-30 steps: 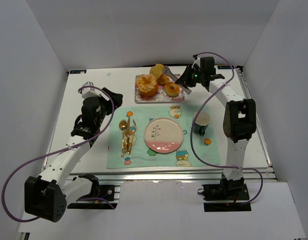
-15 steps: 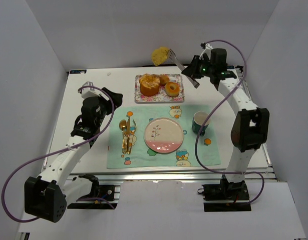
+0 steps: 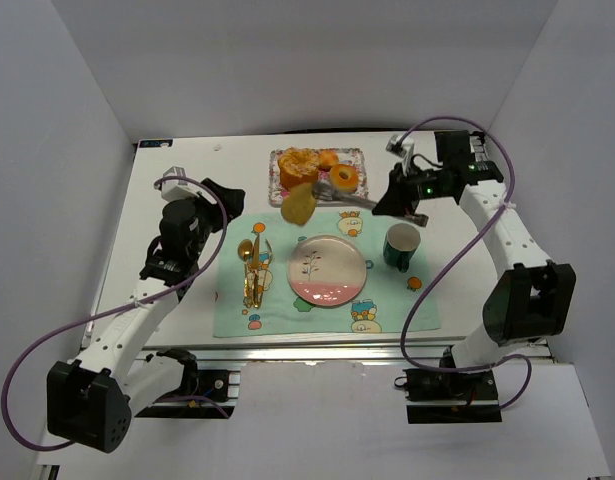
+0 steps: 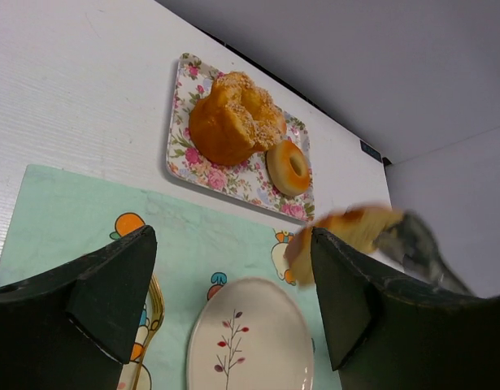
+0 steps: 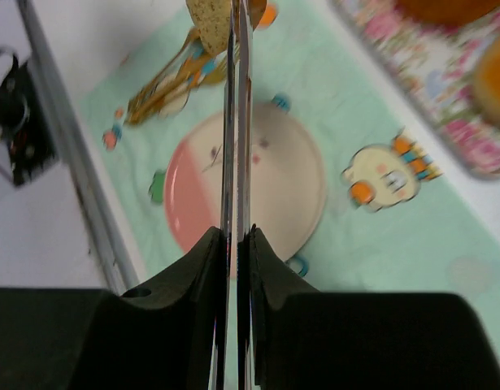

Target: Place the bread

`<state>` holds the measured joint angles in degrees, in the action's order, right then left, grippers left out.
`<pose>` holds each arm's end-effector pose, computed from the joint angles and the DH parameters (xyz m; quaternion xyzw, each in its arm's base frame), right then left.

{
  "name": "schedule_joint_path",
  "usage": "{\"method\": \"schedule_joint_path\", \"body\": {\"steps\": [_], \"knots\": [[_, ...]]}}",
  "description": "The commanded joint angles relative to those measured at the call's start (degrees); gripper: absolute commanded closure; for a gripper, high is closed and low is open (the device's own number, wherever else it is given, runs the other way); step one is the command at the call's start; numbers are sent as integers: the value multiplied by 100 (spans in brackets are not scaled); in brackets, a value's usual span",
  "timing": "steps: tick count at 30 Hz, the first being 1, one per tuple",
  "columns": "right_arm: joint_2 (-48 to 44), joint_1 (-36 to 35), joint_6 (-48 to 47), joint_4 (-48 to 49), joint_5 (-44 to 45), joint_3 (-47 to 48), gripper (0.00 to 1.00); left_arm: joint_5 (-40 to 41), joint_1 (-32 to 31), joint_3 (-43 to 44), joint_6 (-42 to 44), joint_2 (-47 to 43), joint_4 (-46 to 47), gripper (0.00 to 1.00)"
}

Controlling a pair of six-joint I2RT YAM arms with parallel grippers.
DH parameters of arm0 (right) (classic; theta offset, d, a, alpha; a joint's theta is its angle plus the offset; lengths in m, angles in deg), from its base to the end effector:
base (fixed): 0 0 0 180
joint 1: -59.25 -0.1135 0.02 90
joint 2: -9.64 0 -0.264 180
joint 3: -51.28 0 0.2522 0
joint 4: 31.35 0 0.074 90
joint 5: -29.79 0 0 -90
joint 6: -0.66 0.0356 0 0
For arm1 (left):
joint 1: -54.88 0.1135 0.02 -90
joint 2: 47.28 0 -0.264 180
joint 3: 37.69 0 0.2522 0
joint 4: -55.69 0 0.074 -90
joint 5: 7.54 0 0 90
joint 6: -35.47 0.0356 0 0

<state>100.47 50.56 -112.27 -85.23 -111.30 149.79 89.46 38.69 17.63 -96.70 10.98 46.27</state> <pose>0.3324 0.0788 0.3416 -0.3828 0.7616 0.3553 0.3835 0.2315 -0.0627 0.3017 -0.2121 0.7492 -0.2635 0.5695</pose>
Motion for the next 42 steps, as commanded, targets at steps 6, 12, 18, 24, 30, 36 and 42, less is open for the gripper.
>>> {"method": "schedule_joint_path", "body": {"steps": [6,12,18,24,30,36,42], "knots": [[-986,-361,-1969,-1693,520,-1117,100,-226,45,-157,122,-262,76,14],[-1225,-537,-1530,-1438,1180,-1690,100,-270,45,-262,78,-385,85,14],[-1199,-625,-942,-981,1593,-1769,90,-287,45,-368,7,-552,50,14],[-988,-669,-695,-901,1699,-1550,69,-252,37,-351,7,-649,-38,14],[-1076,-669,-650,-796,1708,-1426,56,-217,45,-359,7,-667,-30,14],[-1199,-669,-528,-638,1681,-1321,56,-243,45,-315,25,-570,14,14],[-1357,-669,-422,-365,1655,-1224,64,-287,45,-271,69,-474,41,14]]}}
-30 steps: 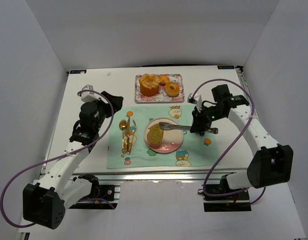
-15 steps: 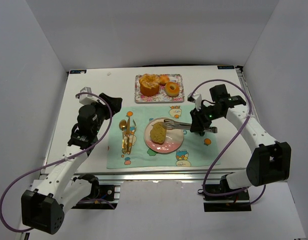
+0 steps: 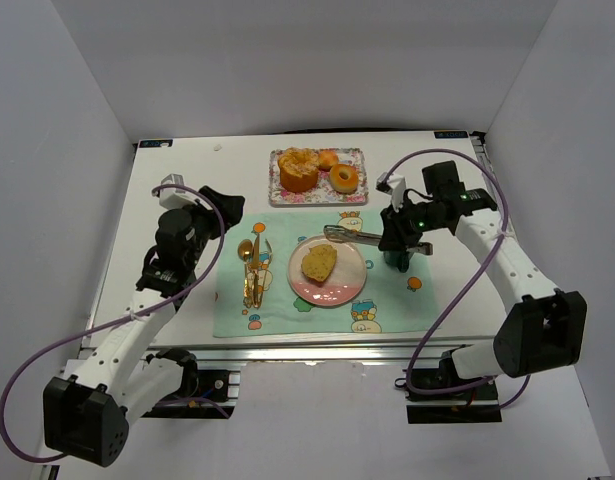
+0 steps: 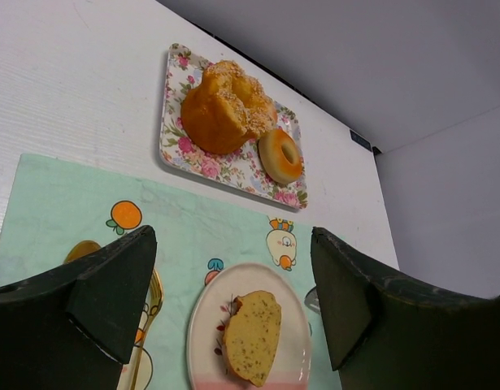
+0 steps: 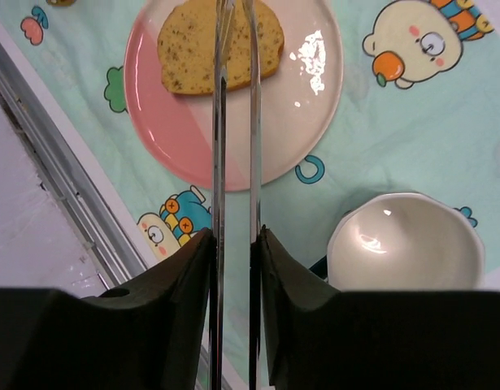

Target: Place the bread

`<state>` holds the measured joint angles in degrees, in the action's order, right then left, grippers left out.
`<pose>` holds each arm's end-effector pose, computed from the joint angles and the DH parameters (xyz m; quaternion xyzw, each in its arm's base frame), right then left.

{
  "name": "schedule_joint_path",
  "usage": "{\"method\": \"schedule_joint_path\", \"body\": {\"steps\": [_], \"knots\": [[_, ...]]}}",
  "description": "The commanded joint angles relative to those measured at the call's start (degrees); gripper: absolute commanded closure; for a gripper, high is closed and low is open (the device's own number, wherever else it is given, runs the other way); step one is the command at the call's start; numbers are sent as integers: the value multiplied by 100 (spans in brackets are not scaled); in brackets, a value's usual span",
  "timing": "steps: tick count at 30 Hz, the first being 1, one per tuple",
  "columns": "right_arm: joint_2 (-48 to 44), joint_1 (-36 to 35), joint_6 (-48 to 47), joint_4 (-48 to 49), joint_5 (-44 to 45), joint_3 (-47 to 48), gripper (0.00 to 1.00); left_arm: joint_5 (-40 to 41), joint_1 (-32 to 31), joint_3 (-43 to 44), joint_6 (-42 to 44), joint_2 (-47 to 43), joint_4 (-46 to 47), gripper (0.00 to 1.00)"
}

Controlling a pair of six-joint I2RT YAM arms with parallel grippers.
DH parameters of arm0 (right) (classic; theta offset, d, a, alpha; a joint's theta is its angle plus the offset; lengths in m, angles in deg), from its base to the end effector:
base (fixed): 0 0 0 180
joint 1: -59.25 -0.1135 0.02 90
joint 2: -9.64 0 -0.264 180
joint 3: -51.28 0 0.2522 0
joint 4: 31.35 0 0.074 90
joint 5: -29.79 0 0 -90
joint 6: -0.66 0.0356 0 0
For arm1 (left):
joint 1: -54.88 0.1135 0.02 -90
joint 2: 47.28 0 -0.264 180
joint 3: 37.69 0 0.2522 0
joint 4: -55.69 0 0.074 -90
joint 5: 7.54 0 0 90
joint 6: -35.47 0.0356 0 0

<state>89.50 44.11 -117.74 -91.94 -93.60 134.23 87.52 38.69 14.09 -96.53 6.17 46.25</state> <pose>0.2662 0.0923 0.2995 -0.4157 0.8242 0.2430 0.2981 0.2143 -0.0590 0.2971 -0.1996 0.7457 -0.2789 0.5712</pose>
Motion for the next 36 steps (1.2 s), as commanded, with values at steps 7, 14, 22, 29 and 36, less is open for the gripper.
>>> {"method": "schedule_joint_path", "body": {"steps": [7,14,22,29,36], "knots": [[-515,229,755,1376,42,508,95,-259,45,153,69,209,69,49],[-585,1908,2434,3889,1183,-525,100,-1076,36,390,262,824,-18,100],[372,2620,2366,5087,2275,-1698,100,-1350,-113,513,385,1317,-396,63],[1190,2876,1638,5554,2425,-2067,90,-1201,-131,549,465,1299,-590,43],[1604,2946,784,4824,2477,-2102,47,-1174,-139,505,350,1352,-476,33]]}}
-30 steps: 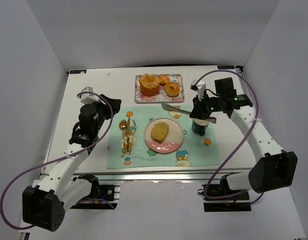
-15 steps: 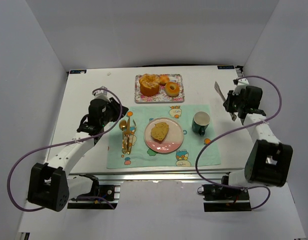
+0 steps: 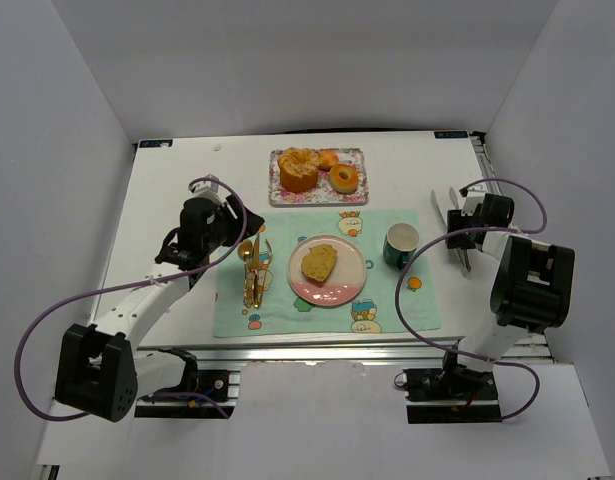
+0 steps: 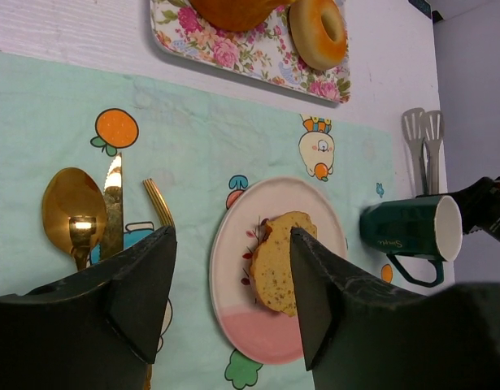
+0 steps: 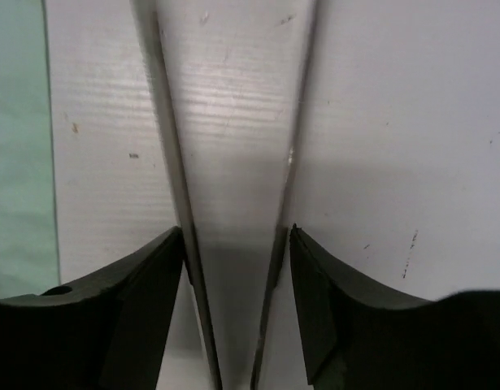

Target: Place the bread

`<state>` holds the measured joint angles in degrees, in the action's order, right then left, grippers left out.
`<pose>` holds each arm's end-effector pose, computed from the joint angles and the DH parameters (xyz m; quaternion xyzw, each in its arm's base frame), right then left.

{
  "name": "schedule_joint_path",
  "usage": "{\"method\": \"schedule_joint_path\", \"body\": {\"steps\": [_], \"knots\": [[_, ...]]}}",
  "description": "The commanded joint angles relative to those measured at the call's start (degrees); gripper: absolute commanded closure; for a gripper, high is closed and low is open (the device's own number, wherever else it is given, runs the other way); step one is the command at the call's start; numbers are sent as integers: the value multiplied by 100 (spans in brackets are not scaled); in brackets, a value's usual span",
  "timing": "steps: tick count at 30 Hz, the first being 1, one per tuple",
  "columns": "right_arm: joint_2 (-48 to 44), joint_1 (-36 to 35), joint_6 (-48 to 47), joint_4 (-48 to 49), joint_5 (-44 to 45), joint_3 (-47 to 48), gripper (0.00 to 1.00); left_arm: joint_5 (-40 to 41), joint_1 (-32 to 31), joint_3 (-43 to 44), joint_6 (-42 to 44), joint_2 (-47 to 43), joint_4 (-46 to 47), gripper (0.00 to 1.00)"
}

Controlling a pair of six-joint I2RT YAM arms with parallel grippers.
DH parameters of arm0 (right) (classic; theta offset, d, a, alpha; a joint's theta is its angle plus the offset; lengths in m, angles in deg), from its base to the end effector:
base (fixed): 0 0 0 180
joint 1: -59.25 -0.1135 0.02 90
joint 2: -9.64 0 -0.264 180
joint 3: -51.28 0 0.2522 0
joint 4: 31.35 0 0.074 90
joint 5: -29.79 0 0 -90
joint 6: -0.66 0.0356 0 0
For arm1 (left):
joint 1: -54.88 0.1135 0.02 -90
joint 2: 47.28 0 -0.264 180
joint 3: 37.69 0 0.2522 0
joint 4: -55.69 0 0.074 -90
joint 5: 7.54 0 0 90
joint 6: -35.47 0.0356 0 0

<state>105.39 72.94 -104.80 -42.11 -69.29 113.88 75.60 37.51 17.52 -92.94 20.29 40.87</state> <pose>0.3280 -0.0741 0.1626 -0.0452 0.9167 -0.0277 0.3960 0.2496 -0.0825 0.2536 -0.1249 0.8433 -0.2885 0.4359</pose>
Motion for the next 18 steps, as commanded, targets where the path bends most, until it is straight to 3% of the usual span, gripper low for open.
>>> {"method": "schedule_joint_path", "body": {"steps": [1,2,3,5,11,16,18], "knots": [[-20,81,-554,-177,21,-94,38,9,-21,170,-17,-34,62,32],[-47,98,-624,-195,3,-137,25,8,-21,179,-26,-16,62,32],[-73,116,-642,-221,-23,-138,18,0,-21,196,-26,-7,62,32],[-231,160,-633,-422,-128,-25,11,8,-21,275,9,54,62,32],[-864,178,-484,-1844,-532,1020,11,-35,-21,416,106,63,-17,38],[-978,-226,-194,-2155,-68,2224,10,-158,-21,372,1,168,245,81],[-1031,-462,-168,-2007,-85,2410,10,-211,-21,416,-61,212,343,86]]}}
